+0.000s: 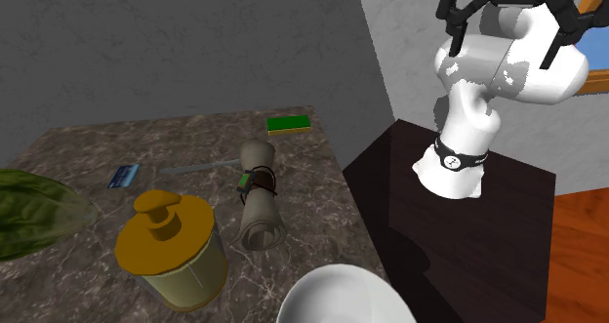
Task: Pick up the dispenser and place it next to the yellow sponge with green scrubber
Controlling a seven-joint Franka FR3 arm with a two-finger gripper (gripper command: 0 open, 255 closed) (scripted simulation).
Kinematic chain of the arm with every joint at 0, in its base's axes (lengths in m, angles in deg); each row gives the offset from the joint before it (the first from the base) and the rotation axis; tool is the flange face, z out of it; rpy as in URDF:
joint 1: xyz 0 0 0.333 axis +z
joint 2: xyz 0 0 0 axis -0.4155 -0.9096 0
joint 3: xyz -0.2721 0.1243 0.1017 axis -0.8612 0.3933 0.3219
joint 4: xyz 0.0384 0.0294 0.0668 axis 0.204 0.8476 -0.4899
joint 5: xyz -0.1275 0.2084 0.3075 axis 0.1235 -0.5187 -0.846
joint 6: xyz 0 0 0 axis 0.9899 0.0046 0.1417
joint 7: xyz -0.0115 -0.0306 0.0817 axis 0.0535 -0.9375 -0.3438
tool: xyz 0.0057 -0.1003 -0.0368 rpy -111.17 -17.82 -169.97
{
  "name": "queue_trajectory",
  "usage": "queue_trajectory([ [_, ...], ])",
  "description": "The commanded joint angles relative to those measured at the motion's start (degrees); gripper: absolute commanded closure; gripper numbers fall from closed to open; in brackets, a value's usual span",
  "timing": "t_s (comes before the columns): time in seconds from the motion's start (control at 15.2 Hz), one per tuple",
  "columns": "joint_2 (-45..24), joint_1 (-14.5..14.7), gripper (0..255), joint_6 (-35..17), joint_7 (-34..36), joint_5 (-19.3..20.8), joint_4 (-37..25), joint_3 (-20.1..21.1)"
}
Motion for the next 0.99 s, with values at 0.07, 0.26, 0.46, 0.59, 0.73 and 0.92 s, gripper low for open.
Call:
queue_trajectory([
  [0.07, -1.89, -0.24, 0, -1.36, -0.57, 0.58, -0.49, -0.51],
  [0.26, -7.75, -0.9, 0, -5.21, -2.18, 2.15, -2.39, -2.0],
  [0.46, -13.8, -1.47, 0, -8.66, -3.68, 3.41, -4.94, -3.45],
  [0.59, -17.91, -1.83, 0, -10.71, -4.65, 4.08, -6.99, -4.36],
  [0.73, -22.07, -2.15, 0, -12.55, -5.59, 4.6, -9.31, -5.27],
  [0.92, -28.37, -2.62, 0, -14.87, -7.01, 5.11, -13.31, -6.54],
])
